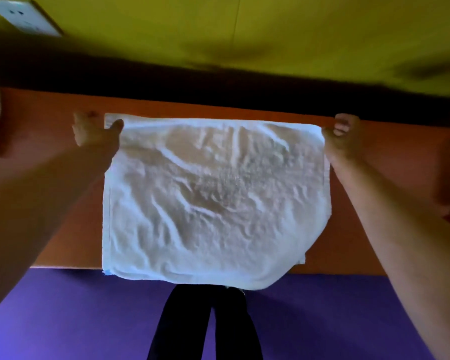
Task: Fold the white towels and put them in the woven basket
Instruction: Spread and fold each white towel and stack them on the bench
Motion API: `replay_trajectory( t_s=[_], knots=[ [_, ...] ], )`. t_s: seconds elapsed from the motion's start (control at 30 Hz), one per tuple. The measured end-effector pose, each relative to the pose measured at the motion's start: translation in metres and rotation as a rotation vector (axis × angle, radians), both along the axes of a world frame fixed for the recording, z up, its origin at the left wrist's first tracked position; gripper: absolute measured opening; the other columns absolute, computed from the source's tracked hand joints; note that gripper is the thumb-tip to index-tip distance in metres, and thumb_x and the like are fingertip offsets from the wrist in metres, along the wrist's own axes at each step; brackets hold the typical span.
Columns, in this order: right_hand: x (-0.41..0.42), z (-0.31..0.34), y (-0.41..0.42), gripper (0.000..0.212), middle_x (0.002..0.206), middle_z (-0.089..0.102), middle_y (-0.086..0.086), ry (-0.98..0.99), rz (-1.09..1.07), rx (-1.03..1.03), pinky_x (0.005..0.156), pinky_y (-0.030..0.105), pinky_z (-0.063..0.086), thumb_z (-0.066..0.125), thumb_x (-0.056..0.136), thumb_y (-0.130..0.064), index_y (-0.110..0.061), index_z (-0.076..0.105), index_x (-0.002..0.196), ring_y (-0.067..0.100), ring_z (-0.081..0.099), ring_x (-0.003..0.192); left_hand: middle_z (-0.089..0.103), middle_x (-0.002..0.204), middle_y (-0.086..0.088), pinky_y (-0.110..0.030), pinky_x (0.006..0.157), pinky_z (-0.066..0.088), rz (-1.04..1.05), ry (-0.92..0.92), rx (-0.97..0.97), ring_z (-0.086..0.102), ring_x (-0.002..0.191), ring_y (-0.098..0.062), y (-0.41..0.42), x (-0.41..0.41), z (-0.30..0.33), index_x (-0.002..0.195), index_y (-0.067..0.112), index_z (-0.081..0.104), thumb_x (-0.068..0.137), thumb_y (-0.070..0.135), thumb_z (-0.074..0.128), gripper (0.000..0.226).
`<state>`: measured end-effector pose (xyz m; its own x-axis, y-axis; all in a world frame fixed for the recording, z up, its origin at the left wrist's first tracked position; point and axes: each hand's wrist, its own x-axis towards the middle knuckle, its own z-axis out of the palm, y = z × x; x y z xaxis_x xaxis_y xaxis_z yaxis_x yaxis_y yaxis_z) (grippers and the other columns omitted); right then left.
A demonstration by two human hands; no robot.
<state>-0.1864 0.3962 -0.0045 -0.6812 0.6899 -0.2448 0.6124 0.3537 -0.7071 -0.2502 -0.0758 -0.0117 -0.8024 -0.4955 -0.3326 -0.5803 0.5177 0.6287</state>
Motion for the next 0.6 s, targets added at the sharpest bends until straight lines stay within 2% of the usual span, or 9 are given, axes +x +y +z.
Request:
replay_trajectory(
  t_s=[0.1,0.23,0.3,0.33,0.37,0.4,0.43,0.5,0.6],
  knots=[
    [0.041,0.001,-0.009,0.041,0.116,0.057,-0.001,-0.178,0.044,0.014,0.081,0.025,0.044,0.061,0.095,-0.015,-0.018,0.054,0.135,0.014,0.056,0.099,0.037,0.152,-0.008,-0.046,0.113,0.038,-0.245,-0.047,-0.032,0.039,0.138,-0.029,0.006,0.029,-0.001,0.149,0.024,0.035,0.091,0.030,0.073,0.068],
    [0.119,-0.005,-0.030,0.039,0.129,0.060,0.007,-0.364,-0.119,-0.042,0.082,0.032,0.043,0.057,0.097,-0.018,-0.016,0.049,0.135,0.026,0.060,0.110,0.035,0.152,-0.012,-0.054,0.114,0.034,-0.375,-0.153,-0.083,0.038,0.138,-0.038,0.016,0.111,0.002,0.150,0.027,0.037,0.094,0.021,0.068,0.065],
    [0.181,-0.056,-0.012,0.042,0.137,0.057,0.012,-0.454,-0.136,-0.058,0.090,0.043,0.049,0.053,0.099,-0.036,-0.017,0.052,0.137,0.034,0.058,0.117,0.036,0.150,-0.015,-0.052,0.114,0.031,-0.353,-0.208,-0.130,0.038,0.135,-0.041,0.018,0.162,0.000,0.150,0.025,0.037,0.092,0.014,0.067,0.066],
    [0.213,-0.090,0.005,0.047,0.138,0.058,0.010,-0.516,-0.037,-0.071,0.093,0.051,0.052,0.050,0.096,-0.054,-0.024,0.057,0.130,0.035,0.058,0.113,0.036,0.148,-0.016,-0.052,0.113,0.031,-0.324,-0.234,-0.154,0.038,0.133,-0.042,0.019,0.185,-0.002,0.149,0.024,0.038,0.090,0.013,0.067,0.067],
    [0.234,-0.107,0.009,0.053,0.131,0.063,0.007,-0.542,-0.071,-0.129,0.091,0.054,0.054,0.047,0.090,-0.068,-0.026,0.062,0.119,0.031,0.059,0.105,0.037,0.147,-0.017,-0.052,0.112,0.030,-0.282,-0.264,-0.172,0.038,0.131,-0.044,0.018,0.208,-0.004,0.149,0.024,0.038,0.089,0.011,0.067,0.068],
    [0.253,-0.103,0.006,0.050,0.117,0.065,0.002,-0.556,-0.047,-0.147,0.086,0.048,0.055,0.049,0.090,-0.064,-0.019,0.062,0.109,0.026,0.060,0.098,0.037,0.147,-0.018,-0.052,0.111,0.030,-0.229,-0.304,-0.181,0.038,0.130,-0.045,0.018,0.229,-0.007,0.149,0.024,0.037,0.088,0.010,0.066,0.069],
    [0.259,-0.083,-0.013,0.036,0.104,0.062,-0.001,-0.569,-0.100,-0.143,0.083,0.039,0.051,0.055,0.094,-0.047,-0.012,0.059,0.100,0.022,0.058,0.092,0.036,0.147,-0.018,-0.053,0.110,0.030,-0.168,-0.347,-0.172,0.038,0.129,-0.046,0.017,0.248,-0.008,0.149,0.024,0.037,0.087,0.010,0.066,0.070],
    [0.262,-0.026,-0.060,0.017,0.096,0.057,-0.004,-0.576,-0.106,-0.155,0.078,0.031,0.042,0.060,0.096,-0.026,-0.009,0.058,0.099,0.021,0.057,0.092,0.035,0.147,-0.019,-0.054,0.109,0.032,-0.064,-0.421,-0.123,0.039,0.128,-0.048,0.018,0.275,-0.010,0.149,0.022,0.037,0.088,0.009,0.065,0.068],
    [0.283,-0.020,-0.079,0.018,0.096,0.056,-0.008,-0.481,-0.048,-0.201,0.076,0.030,0.041,0.061,0.098,-0.031,-0.016,0.055,0.107,0.018,0.056,0.092,0.034,0.147,-0.016,-0.053,0.105,0.038,-0.029,-0.410,-0.096,0.043,0.124,-0.047,0.017,0.294,-0.014,0.144,0.022,0.043,0.092,0.011,0.063,0.057]
  ],
)
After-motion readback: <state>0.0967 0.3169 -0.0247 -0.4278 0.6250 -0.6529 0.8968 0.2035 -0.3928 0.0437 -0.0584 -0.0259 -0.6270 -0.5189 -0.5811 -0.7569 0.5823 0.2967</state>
